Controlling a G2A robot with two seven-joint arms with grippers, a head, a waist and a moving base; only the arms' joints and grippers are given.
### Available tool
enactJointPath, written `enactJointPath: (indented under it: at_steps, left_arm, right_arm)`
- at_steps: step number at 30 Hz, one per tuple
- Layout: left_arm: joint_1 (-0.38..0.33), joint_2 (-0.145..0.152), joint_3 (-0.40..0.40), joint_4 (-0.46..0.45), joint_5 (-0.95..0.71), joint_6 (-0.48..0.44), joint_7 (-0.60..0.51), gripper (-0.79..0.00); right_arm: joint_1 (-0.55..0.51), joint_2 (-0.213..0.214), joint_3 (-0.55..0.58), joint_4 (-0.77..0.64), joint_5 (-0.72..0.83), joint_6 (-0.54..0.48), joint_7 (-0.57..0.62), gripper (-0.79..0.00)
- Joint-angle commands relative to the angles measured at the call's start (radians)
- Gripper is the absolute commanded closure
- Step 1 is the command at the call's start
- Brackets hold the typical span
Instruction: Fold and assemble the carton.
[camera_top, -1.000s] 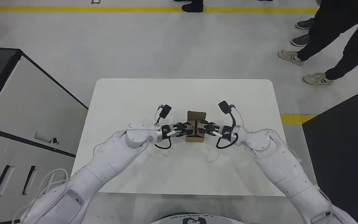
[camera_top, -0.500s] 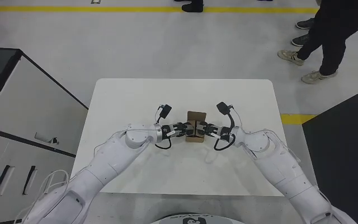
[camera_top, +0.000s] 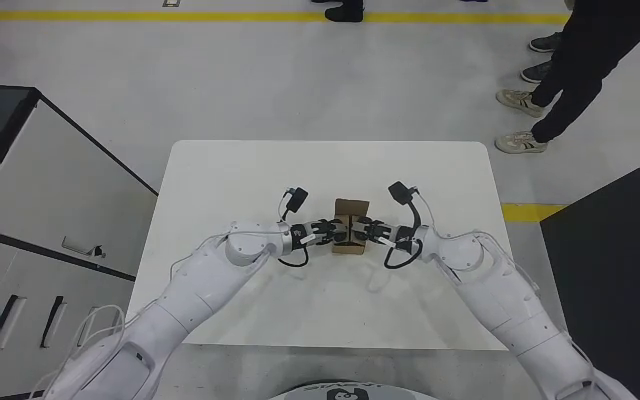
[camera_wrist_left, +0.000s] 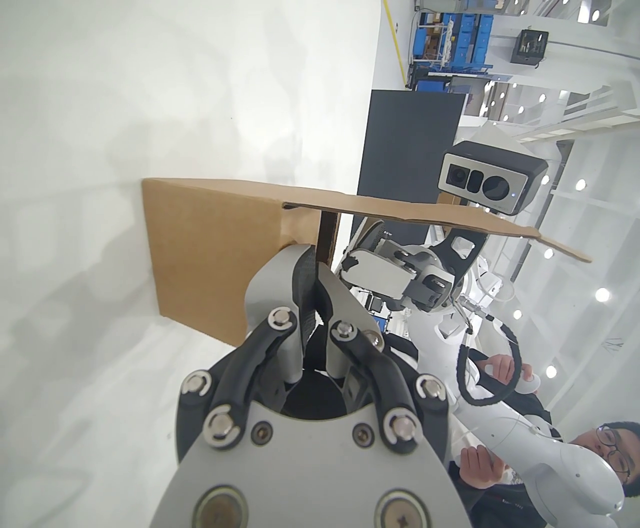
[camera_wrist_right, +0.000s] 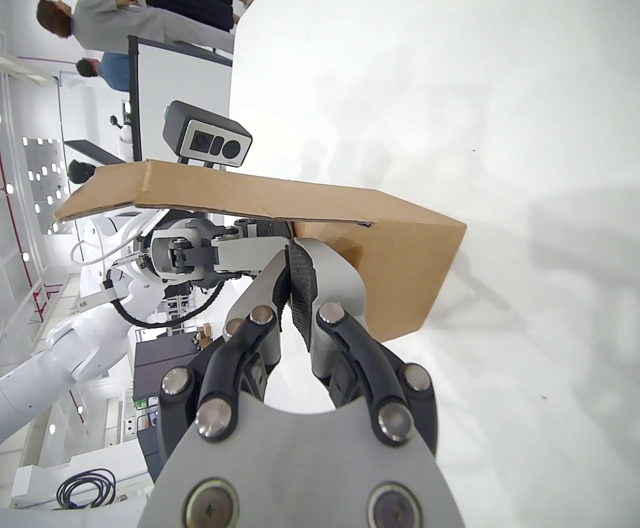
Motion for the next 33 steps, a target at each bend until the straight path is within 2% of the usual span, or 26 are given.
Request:
enactJointPath:
  at_steps: [1,26,33]
  left_arm:
    - [0.001,-0.002,-0.003,0.001,0.003,0.001,-0.001,0.0]
    - [0.032,-0.009,-0.054,-0.006,0.039,0.006,-0.023,0.0]
    - [0.055,-0.002,-0.092,-0.041,0.034,-0.032,-0.034,0.0]
  right_arm:
    - [-0.001,0.0,0.0,0.002,-0.002,0.002,0.003,0.0]
    - [-0.007,-0.009,0.0,0.004,-0.01,0.01,-0.004,0.0]
    - [-0.025,-0.007,0.022,-0.018,0.013,-0.009,-0.011,0.0]
